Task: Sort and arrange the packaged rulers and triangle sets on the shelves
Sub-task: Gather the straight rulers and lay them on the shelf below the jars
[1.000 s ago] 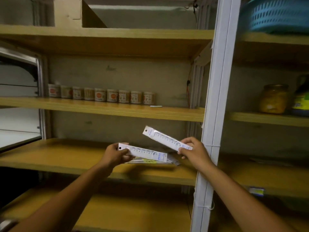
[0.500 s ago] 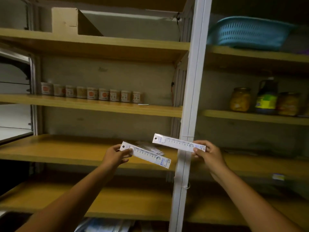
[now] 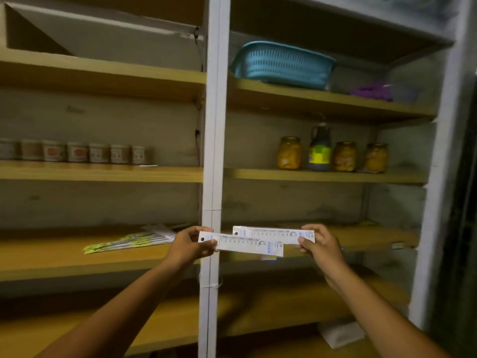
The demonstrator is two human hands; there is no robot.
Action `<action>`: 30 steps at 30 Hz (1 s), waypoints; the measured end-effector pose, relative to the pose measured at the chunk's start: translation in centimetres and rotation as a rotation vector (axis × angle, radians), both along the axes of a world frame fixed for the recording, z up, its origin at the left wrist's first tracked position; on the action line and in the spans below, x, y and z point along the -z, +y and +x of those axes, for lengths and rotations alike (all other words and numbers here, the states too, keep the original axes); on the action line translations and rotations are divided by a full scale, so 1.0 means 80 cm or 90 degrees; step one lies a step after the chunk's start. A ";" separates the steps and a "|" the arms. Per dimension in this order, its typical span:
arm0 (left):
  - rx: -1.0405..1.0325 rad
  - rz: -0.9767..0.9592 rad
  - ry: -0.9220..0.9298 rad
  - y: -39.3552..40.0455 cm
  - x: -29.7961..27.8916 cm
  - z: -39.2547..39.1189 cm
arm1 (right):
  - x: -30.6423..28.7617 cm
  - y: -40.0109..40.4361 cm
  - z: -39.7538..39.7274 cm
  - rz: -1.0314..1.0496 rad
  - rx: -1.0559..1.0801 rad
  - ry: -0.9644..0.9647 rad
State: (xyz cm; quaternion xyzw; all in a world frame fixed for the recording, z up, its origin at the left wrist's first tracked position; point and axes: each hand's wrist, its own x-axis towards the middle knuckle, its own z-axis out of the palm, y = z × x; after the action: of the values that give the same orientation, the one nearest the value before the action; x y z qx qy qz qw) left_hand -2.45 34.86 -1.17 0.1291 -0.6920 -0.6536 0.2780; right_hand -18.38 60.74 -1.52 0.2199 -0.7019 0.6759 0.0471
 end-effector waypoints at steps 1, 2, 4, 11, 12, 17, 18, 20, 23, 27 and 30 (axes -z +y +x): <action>0.009 0.006 0.012 0.014 -0.004 -0.014 | 0.000 0.014 -0.012 -0.005 0.003 0.000; 0.016 0.004 0.023 0.031 -0.007 -0.033 | 0.000 0.034 -0.027 -0.009 0.005 0.004; 0.022 -0.020 0.027 0.050 -0.011 -0.056 | -0.002 0.057 -0.049 -0.015 0.008 0.015; 0.042 -0.037 0.016 0.149 -0.001 -0.196 | -0.016 0.175 -0.177 -0.022 0.050 0.025; 0.050 -0.042 0.006 0.162 0.002 -0.212 | -0.017 0.187 -0.193 -0.021 0.057 0.024; 0.050 -0.040 -0.012 0.204 0.012 -0.276 | -0.019 0.221 -0.269 -0.028 0.078 0.007; 0.046 -0.036 -0.016 0.206 0.014 -0.286 | -0.016 0.221 -0.283 -0.027 0.079 0.000; 0.041 -0.018 -0.022 0.205 0.018 -0.308 | -0.012 0.217 -0.312 -0.036 0.079 -0.012; 0.036 -0.004 -0.025 0.194 0.021 -0.339 | -0.004 0.201 -0.352 -0.042 0.071 -0.018; 0.020 0.005 -0.013 0.163 0.021 -0.380 | 0.004 0.166 -0.402 -0.031 0.050 -0.021; 0.013 0.023 0.003 0.135 0.018 -0.414 | 0.002 0.129 -0.444 -0.020 0.021 -0.016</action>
State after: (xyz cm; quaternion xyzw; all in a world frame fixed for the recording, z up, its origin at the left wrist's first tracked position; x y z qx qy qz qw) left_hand -35.55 45.67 -2.62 0.1254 -0.6808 -0.6688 0.2710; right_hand -53.88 71.07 -1.67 0.1991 -0.6952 0.6887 0.0527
